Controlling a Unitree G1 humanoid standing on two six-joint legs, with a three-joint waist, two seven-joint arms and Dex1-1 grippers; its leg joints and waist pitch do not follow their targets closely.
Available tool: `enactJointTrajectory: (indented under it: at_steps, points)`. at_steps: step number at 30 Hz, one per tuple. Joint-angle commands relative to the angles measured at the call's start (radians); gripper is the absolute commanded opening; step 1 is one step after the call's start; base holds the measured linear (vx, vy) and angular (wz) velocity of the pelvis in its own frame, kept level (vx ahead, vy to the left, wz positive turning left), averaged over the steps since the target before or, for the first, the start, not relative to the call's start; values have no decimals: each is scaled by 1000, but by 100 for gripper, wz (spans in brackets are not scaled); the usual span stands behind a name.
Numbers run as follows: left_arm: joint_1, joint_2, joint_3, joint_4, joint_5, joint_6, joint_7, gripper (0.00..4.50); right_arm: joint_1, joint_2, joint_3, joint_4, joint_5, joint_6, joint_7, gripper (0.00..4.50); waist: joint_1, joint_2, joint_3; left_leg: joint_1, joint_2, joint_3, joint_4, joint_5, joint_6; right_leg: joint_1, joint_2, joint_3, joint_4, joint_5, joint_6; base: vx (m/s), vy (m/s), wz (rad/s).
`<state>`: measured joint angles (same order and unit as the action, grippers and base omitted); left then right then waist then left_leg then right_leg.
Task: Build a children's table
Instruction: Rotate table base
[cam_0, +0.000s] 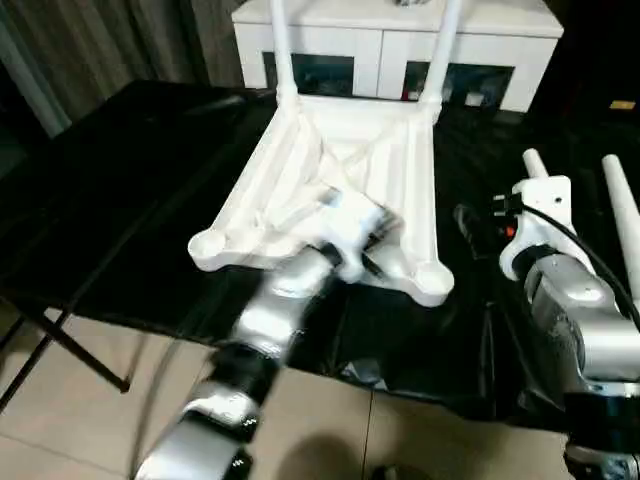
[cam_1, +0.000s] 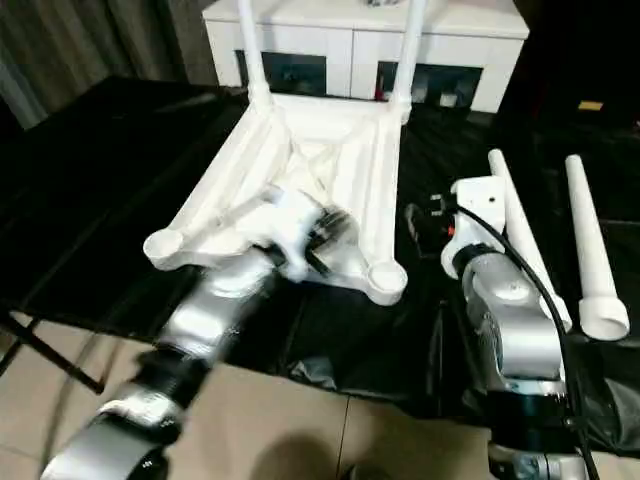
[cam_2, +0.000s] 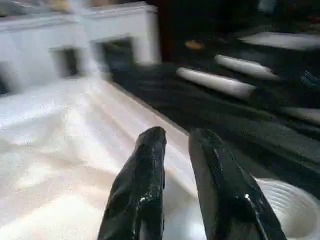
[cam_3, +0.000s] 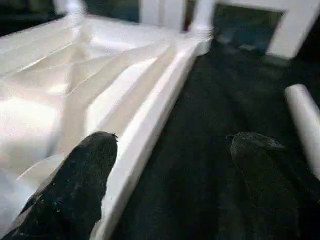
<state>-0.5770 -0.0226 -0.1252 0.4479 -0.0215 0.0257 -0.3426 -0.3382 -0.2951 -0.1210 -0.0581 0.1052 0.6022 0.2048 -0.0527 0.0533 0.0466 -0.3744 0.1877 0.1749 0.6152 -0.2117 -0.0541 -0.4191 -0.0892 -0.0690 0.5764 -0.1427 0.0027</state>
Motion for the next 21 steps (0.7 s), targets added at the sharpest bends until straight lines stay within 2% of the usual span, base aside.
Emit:
enactJointTrajectory:
  at_steps: [1,2,3,4,5,6,7,8,9,10,11,12,13,14,15,16,17,18,19,20,21]
  points:
    - [35,38,80,-75,11,61,111,107,23,14,40,-40,-1,22,7,406,8,-27,-68,-2,29,-8,-69,-143,133,61,-39,27,-64,-295,-221,0,0,0]
    - [35,38,80,-75,11,61,111,107,23,14,40,-40,-1,22,7,406,7,-27,-66,-1,27,-6,-71,-152,126,58,-36,26,-68,-316,-213,0,0,0]
    - [56,46,109,-108,15,67,143,107,33,25,45,-55,-2,14,4,406,11,-37,-67,2,28,-6,-71,-166,111,57,-38,27,-67,-343,-202,0,0,0]
    - [134,71,162,-208,42,85,179,107,56,86,49,-84,35,13,-4,406,14,-49,-63,0,33,-7,-75,-165,106,55,-42,30,-67,-349,-195,0,0,0]
    - [134,71,162,-208,42,85,179,107,56,86,49,-84,35,13,-4,406,16,-41,-62,-2,35,-9,-78,-162,102,56,-44,30,-64,-352,-190,0,0,0]
    - [176,81,183,-267,67,95,200,107,57,120,42,-85,46,17,-25,406,11,-28,-68,51,39,36,-45,-184,38,-4,3,62,-106,-413,-143,0,0,0]
    - [198,83,194,-300,72,107,204,107,55,133,41,-83,50,17,-31,406,23,-41,-70,59,23,52,-48,-220,-54,-15,50,70,-89,-363,-115,-12,-13,-38]
    - [220,85,202,-337,77,122,208,107,51,144,41,-79,53,18,-37,406,30,-40,-73,69,26,57,-44,-227,-66,-25,59,76,-82,-331,-111,-12,-13,-38]
    - [249,87,212,-392,89,144,215,107,44,151,44,-72,50,17,-43,406,37,-53,-77,70,23,66,-37,-243,-69,-34,75,84,-72,-284,-109,-4,-23,-43]
    - [260,92,214,-414,92,150,212,107,40,155,47,-66,49,15,-46,406,45,-52,-75,82,19,78,-30,-273,-60,-54,92,93,-78,-289,-93,-38,-11,-38]
    - [281,83,228,-450,58,187,240,107,39,161,61,-51,40,4,-52,406,47,-47,-78,85,16,83,-24,-298,-52,-59,98,98,-74,-288,-87,-38,-11,-38]
    - [281,83,228,-450,58,187,240,107,39,161,61,-51,40,4,-52,406,47,-52,-75,77,14,84,-23,-293,-39,-58,103,101,-78,-284,-78,-12,18,-42]
    - [289,76,229,-467,47,219,275,107,43,159,68,-50,37,-1,-51,406,49,-65,-75,72,9,86,-15,-291,-25,-56,112,111,-75,-289,-67,39,22,-45]
    - [290,77,228,-468,49,219,277,107,44,159,67,-50,37,-1,-51,406,49,-65,-74,72,5,87,-10,-299,-17,-60,116,117,-77,-300,-62,39,22,-45]
    - [294,74,225,-475,53,223,295,107,44,162,65,-49,36,-2,-49,406,47,-72,-73,65,-4,85,-2,-305,1,-55,122,127,-83,-333,-49,21,23,-44]
    - [296,66,233,-478,42,220,299,107,42,164,64,-46,32,-3,-48,406,46,-73,-77,52,-14,78,3,-280,15,-40,129,144,-80,-331,-33,25,26,-49]
    - [296,66,233,-478,42,220,299,107,42,164,64,-46,32,-3,-48,406,47,-75,-79,46,-18,75,5,-260,24,-35,133,151,-80,-321,-27,25,26,-49]
    - [297,62,231,-477,64,224,309,107,39,163,68,-38,26,-8,-47,406,44,-74,-82,48,-18,70,8,-230,45,-41,148,157,-80,-296,-12,32,21,-48]
    - [294,50,228,-468,86,256,318,107,34,162,70,-22,22,-21,-49,406,43,-75,-84,51,-19,69,11,-218,59,-42,153,159,-80,-283,-9,30,18,-37]
    - [294,50,227,-468,88,256,319,107,34,162,70,-21,21,-21,-49,406,34,-66,-80,77,5,61,2,-196,83,-68,180,134,-83,-261,-21,30,18,-37]
    - [294,47,207,-472,114,262,336,107,35,158,71,-12,15,-23,-59,406,19,-68,-78,87,25,55,-7,-158,124,-75,179,102,-78,-221,-59,36,9,-29]
